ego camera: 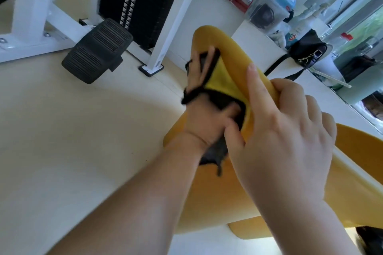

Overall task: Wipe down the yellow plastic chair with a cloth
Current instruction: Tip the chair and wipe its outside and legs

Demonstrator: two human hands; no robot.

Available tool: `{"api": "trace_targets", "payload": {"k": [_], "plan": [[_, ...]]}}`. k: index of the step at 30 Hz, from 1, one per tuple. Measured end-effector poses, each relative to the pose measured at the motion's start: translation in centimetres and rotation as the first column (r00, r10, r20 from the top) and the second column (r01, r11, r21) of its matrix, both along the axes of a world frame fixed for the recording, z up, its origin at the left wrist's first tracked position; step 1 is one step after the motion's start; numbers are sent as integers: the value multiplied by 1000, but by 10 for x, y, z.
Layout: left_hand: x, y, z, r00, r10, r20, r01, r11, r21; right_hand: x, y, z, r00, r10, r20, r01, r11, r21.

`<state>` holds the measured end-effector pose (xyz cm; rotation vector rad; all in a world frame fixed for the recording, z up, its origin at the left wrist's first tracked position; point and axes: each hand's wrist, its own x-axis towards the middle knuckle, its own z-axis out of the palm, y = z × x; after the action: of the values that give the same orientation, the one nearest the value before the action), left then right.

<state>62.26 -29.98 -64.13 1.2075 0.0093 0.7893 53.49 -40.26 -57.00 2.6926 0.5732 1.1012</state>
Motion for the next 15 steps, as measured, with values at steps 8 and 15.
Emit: {"api": "trace_targets", "payload": {"k": [8,15], "plan": [[19,22,12,998,49,-43,-44,994,97,1,6,8,998,55,-25,-52,993,103],[4,19,37,978,62,201,-130,930,345,-9,9,13,985,126,-114,-102,975,198]]}}
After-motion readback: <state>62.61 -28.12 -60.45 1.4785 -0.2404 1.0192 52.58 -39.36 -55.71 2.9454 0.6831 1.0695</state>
